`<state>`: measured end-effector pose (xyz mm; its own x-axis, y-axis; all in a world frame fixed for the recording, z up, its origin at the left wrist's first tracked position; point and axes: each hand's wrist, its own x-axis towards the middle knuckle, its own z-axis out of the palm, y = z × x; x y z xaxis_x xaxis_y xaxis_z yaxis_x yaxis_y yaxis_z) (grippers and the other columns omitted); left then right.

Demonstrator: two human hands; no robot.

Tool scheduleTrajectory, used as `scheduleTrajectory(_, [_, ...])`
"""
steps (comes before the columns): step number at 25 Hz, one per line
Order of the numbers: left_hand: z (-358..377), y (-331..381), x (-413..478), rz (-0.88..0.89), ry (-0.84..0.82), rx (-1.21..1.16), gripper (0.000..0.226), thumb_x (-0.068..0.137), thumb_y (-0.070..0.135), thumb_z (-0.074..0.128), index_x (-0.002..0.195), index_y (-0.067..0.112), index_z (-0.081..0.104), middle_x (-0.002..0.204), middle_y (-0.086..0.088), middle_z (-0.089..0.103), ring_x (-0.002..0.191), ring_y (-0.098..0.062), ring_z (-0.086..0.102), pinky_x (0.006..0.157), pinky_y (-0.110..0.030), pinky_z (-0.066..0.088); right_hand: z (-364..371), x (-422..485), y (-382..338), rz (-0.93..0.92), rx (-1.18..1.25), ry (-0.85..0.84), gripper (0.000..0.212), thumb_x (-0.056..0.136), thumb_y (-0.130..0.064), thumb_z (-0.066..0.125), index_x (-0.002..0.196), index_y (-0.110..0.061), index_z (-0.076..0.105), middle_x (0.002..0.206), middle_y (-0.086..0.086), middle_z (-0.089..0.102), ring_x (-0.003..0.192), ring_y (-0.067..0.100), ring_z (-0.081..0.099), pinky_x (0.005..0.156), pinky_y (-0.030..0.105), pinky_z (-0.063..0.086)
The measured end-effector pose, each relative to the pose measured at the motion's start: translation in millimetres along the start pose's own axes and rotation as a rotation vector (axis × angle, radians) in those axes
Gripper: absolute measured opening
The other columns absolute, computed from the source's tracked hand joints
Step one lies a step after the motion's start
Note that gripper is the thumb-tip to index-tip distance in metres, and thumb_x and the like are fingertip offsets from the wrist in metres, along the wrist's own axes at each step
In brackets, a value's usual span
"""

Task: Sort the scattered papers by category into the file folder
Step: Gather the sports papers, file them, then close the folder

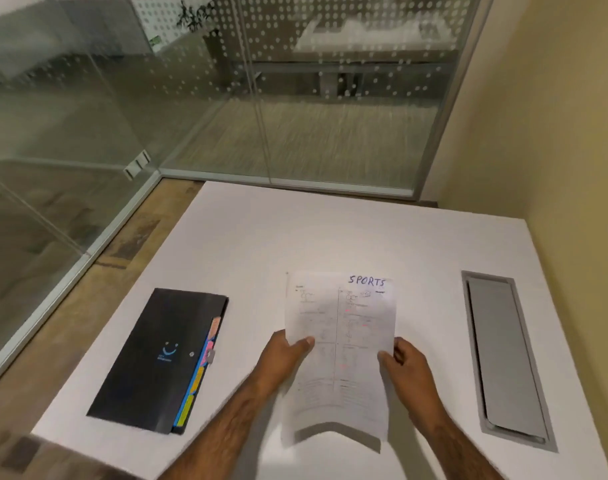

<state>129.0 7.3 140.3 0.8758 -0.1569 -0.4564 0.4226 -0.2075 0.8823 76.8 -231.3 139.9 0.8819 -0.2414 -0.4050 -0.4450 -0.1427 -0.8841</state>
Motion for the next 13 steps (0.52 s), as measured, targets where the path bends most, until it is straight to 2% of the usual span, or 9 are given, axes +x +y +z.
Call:
scheduleTrajectory(3, [-33.7,7.3,-15.3,-0.092,0.007,-0.158,0.025,0.100,0.011,0.062,0.123,0.015,0.069,0.117,0.001,0.076,0.108,-0.015,0.073,0.091,-0.025,0.058,19.4,-13.9,-14.6,0.002,0.079,-0.118,0.012,0.095,-0.005,0.059,0.090,-0.009,0.069,0.077,0.002,0.073,0.056,0.009,0.061,0.053,0.023,0.045])
scheduleTrajectory(6, [-73.4,6.8,-31.7,-0.187,0.080,-0.282,0.030,0.098,0.011,0.065,0.127,0.011,0.067,0.123,-0.009,0.074,0.113,-0.030,0.071,0.104,-0.049,0.053,45.2,-27.0,-22.9,0.020,0.108,-0.276,0.011,0.096,-0.004,0.058,0.095,-0.006,0.069,0.072,-0.001,0.073,0.054,0.007,0.060,0.049,0.018,0.044])
scheduleTrajectory(8, [-96.3,4.7,-42.2,-0.208,0.103,-0.325,0.029,0.099,0.012,0.063,0.127,0.011,0.067,0.123,-0.011,0.074,0.114,-0.034,0.071,0.105,-0.054,0.051,63.4,-34.8,-25.3,0.028,0.096,-0.315,0.010,0.097,-0.004,0.058,0.094,-0.003,0.068,0.066,-0.006,0.070,0.053,0.006,0.061,0.049,0.016,0.044])
scheduleTrajectory(11, [-126.3,-4.3,-58.5,-0.181,0.095,-0.312,0.028,0.102,0.026,0.059,0.123,0.010,0.070,0.117,-0.010,0.076,0.106,-0.031,0.074,0.098,-0.048,0.056,89.5,-44.8,-25.4,0.023,0.097,-0.275,0.009,0.095,-0.004,0.060,0.092,-0.002,0.069,0.073,0.000,0.074,0.055,0.007,0.065,0.048,0.017,0.045])
scheduleTrajectory(13, [-147.7,-18.3,-64.7,-0.168,0.183,-0.265,0.030,0.104,0.030,0.054,0.110,0.008,0.074,0.098,-0.004,0.078,0.083,-0.020,0.075,0.076,-0.034,0.059,103.0,-51.2,-24.2,0.011,0.080,-0.205,0.009,0.093,-0.004,0.062,0.088,-0.003,0.069,0.074,0.006,0.073,0.054,0.009,0.061,0.046,0.018,0.042])
